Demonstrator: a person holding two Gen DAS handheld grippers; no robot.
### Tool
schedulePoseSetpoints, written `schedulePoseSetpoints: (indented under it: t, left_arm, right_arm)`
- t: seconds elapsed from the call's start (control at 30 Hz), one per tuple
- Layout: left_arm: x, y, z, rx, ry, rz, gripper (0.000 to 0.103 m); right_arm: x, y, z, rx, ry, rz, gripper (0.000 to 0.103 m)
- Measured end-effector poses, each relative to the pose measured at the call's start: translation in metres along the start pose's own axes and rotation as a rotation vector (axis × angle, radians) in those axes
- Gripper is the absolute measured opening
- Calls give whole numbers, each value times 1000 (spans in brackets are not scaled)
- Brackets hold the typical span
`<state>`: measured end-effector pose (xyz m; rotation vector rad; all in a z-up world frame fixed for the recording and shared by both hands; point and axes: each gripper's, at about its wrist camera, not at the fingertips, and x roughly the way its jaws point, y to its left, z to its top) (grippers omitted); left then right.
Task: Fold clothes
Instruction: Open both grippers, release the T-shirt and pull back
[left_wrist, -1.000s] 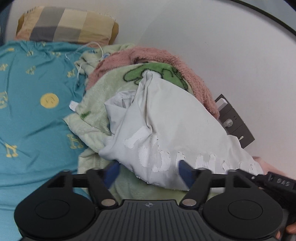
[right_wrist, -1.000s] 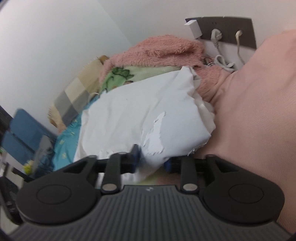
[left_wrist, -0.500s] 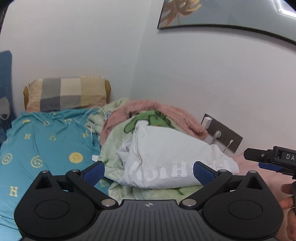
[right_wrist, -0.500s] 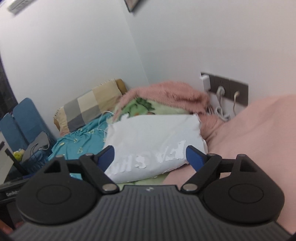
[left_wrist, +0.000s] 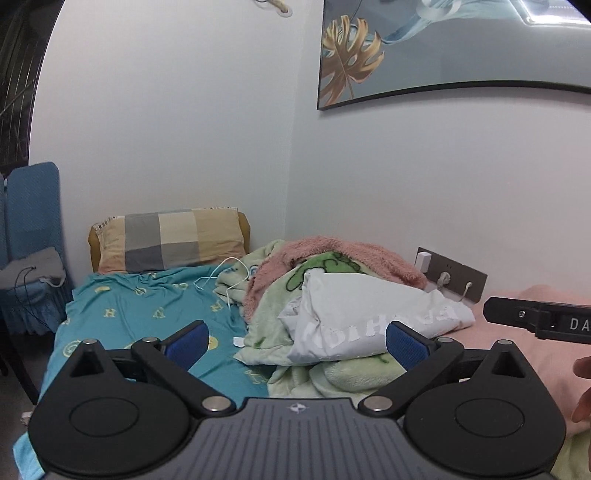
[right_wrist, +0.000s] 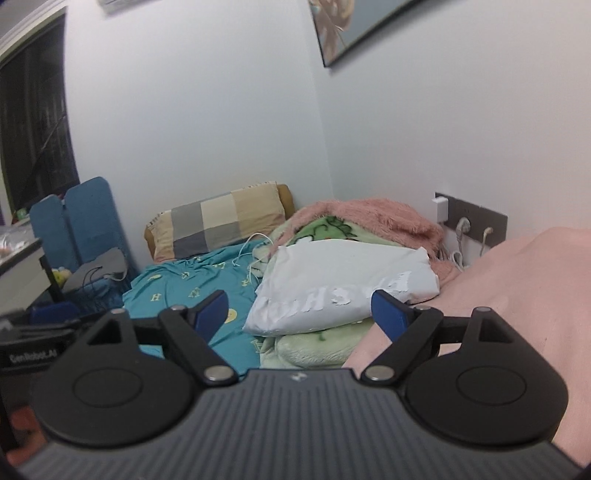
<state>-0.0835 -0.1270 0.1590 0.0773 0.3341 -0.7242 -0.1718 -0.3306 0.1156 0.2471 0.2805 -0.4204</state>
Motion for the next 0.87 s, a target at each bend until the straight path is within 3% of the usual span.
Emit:
schedulePoseSetpoints:
  t: [0.27, 0.47, 0.87]
  left_arm:
    - [-10, 0, -24, 50, -34, 5, 103]
    - [3, 10, -37, 7, -32, -9, 103]
    - [7, 17, -45, -9, -27, -10, 103]
  right_arm:
    - [1, 19, -23, -20, -69, -25, 86]
    - [5, 27, -37, -37, -107, -80, 86]
    - [10, 29, -58, -83, -96, -126, 86]
